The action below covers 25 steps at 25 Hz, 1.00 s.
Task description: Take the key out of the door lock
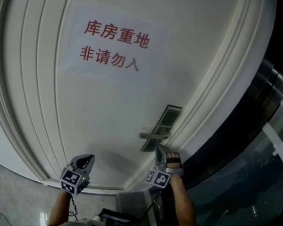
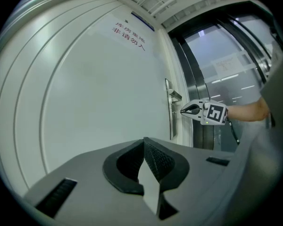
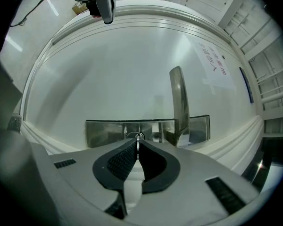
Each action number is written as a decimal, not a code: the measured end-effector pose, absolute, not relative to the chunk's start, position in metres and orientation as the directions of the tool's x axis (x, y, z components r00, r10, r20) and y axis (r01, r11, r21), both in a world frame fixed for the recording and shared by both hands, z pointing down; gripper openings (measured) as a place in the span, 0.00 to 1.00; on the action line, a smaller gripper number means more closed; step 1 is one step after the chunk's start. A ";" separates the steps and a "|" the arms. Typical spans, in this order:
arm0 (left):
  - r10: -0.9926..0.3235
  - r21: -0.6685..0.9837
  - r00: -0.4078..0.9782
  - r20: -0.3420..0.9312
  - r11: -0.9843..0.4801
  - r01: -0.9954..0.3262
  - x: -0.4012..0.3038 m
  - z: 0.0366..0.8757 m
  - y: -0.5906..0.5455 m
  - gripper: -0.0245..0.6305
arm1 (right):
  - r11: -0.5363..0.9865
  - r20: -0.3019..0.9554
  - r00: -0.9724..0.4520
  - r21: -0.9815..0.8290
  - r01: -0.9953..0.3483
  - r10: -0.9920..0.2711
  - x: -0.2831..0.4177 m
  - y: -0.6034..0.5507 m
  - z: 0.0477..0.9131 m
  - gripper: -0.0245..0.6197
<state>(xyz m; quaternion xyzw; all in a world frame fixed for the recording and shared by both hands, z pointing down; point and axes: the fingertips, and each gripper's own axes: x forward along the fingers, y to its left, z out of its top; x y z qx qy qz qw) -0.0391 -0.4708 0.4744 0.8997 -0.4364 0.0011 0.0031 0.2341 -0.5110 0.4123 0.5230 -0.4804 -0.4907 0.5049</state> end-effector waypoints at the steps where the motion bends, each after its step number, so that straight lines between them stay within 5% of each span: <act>1: -0.786 0.003 0.618 0.004 -0.618 -0.786 -0.040 0.474 -0.470 0.05 | -0.031 -0.030 0.061 1.000 -0.004 -0.998 0.235 -0.510 0.413 0.07; 25: -0.748 -0.016 0.663 0.020 -0.663 -0.748 -0.008 0.471 -0.421 0.05 | -0.067 -0.063 0.050 0.995 -0.079 -0.997 0.237 -0.411 0.400 0.07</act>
